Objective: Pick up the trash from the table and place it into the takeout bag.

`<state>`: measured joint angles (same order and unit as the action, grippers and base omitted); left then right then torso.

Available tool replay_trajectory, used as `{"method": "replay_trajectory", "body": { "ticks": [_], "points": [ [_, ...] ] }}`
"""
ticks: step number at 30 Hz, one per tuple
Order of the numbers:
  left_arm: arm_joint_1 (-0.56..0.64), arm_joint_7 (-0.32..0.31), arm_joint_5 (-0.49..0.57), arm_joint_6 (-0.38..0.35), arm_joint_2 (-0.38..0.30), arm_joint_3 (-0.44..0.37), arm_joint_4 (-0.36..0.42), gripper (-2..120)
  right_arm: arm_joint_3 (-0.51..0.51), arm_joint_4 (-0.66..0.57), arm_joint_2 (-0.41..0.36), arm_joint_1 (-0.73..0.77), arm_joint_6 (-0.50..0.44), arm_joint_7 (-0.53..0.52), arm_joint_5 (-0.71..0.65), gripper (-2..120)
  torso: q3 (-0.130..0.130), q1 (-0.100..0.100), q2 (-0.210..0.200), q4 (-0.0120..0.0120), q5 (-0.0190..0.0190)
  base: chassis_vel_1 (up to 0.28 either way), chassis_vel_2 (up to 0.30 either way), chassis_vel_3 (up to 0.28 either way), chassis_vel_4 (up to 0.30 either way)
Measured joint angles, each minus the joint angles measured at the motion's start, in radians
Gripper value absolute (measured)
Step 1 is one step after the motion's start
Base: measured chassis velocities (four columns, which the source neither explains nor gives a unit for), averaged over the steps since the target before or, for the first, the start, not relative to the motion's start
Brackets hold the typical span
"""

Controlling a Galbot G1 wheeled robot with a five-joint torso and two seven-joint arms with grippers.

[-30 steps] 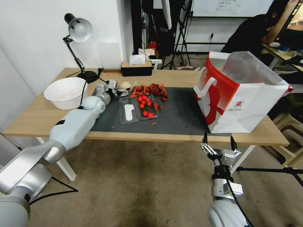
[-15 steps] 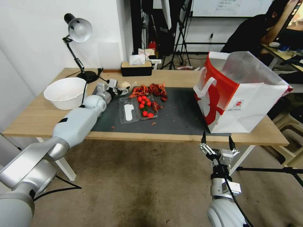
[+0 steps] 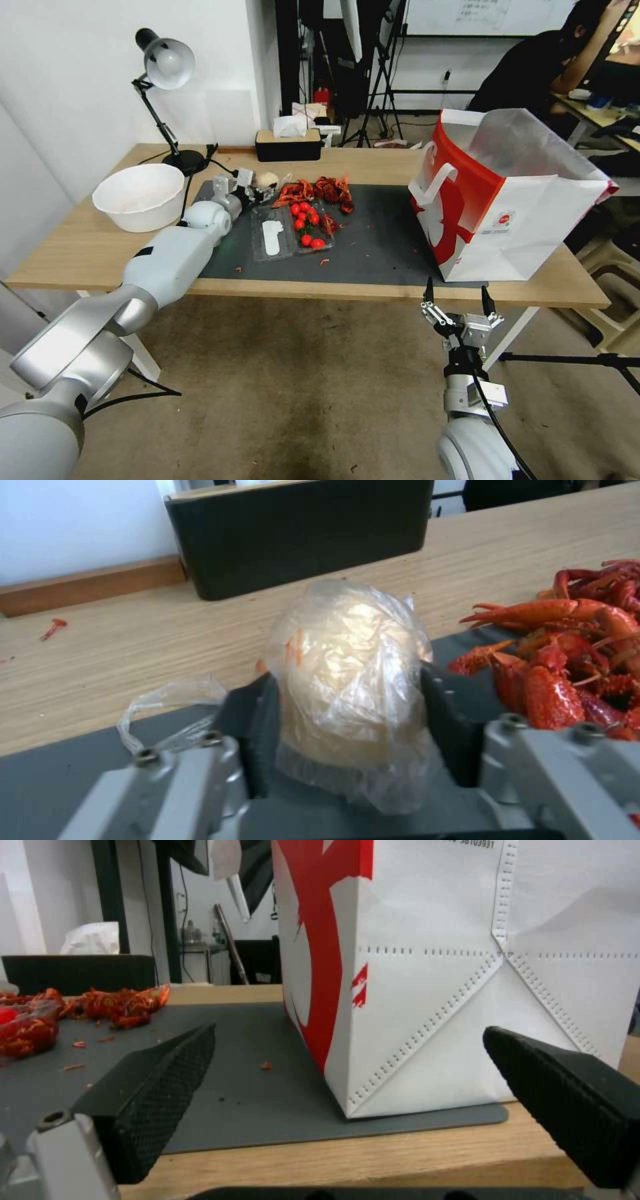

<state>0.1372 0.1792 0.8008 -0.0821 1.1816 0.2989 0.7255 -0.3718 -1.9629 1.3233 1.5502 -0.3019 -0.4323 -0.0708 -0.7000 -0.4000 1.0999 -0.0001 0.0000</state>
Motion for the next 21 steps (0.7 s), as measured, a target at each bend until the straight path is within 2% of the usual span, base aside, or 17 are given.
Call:
{"method": "replay_trajectory", "body": {
  "ticks": [1, 3, 4, 7, 9, 12, 15, 21],
  "points": [
    [0.0, 0.0, 0.0, 0.0, 0.0, 0.0, 0.0, 51, 0.0, 0.0, 0.0, 0.0, 0.0, 0.0, 0.0, 100, 0.0, 0.0, 0.0, 0.0, 0.0, 0.0, 0.0, 0.0, 0.0],
    [0.0, 0.0, -0.007, 0.001, 0.002, 0.0, -0.003, 38, 0.0, 0.002, 0.0, -0.001, 0.0, 0.0, 0.0, 100, 0.0, 0.0, 0.0, 0.0002, 0.0, 0.0, 0.0, 0.0, 0.0],
    [0.0, 0.0, -0.007, 0.001, 0.002, 0.0, -0.003, 38, 0.0, 0.002, 0.0, -0.001, 0.0, 0.0, 0.0, 100, 0.0, 0.0, 0.0, 0.0002, 0.0, 0.0, 0.0, 0.0, 0.0],
    [0.0, 0.0, -0.021, 0.008, 0.004, 0.0, -0.009, 23, 0.002, 0.006, 0.002, -0.004, 0.001, 0.001, 0.0, 100, 0.0, 0.0, 0.0, 0.0001, 0.0, 0.0, 0.0, 0.0, 0.0],
    [0.001, 0.002, -0.028, 0.01, 0.003, 0.0, -0.009, 20, 0.002, 0.006, 0.002, -0.004, 0.001, 0.001, 0.0, 100, 0.0, 0.0, 0.0, 0.0001, 0.0, 0.0, 0.0, 0.0, 0.0],
    [0.005, 0.006, -0.039, 0.028, 0.0, 0.0, -0.012, 7, 0.003, 0.007, 0.002, -0.005, 0.002, 0.001, 0.0, 100, 0.0, 0.0, 0.0, 0.0001, 0.0, 0.0, 0.0, 0.0, 0.0],
    [0.005, 0.006, -0.041, 0.042, -0.001, 0.0, -0.012, 3, 0.003, 0.007, 0.001, -0.006, 0.002, 0.001, 0.0, 100, 0.0, 0.0, 0.0, 0.0001, -0.0001, 0.0, 0.0, 0.0, 0.0],
    [0.001, 0.007, -0.04, 0.077, -0.008, -0.018, 0.017, 3, 0.003, 0.007, 0.001, -0.008, 0.003, 0.001, 0.0, 100, 0.0, 0.0, 0.0, 0.0002, 0.0, 0.0, 0.0, 0.0, 0.0]
  ]
}}
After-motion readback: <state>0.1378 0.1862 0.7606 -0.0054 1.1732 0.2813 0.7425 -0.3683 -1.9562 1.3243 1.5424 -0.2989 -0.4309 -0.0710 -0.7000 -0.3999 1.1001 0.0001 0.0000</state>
